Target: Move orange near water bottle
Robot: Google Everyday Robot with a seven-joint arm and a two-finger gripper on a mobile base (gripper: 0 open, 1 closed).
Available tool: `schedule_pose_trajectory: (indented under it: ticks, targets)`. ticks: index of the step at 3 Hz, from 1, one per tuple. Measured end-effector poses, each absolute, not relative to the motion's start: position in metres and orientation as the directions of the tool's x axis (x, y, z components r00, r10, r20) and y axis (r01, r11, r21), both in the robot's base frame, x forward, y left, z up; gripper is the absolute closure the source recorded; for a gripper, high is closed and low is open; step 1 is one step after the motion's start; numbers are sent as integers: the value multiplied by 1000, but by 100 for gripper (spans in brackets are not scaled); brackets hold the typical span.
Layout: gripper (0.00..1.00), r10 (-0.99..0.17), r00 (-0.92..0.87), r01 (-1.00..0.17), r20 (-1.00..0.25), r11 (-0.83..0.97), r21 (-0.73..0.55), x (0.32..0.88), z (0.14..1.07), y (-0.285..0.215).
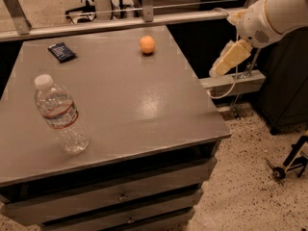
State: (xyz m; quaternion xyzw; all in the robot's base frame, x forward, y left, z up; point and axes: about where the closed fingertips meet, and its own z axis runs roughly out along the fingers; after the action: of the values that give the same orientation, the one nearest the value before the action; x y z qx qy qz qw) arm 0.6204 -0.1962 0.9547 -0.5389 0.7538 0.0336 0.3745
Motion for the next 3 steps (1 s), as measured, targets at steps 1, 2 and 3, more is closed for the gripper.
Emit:
schedule_pose_trajectory:
  ticks: [1, 2, 3]
  targets:
    - [0, -787, -138, -838, -601, 417, -353, 620, 955, -196]
    - [0, -737, -112, -829, -666, 439, -347, 653, 958, -169]
    - [0, -669, -102, -825, -736, 471, -314, 693, 959, -141]
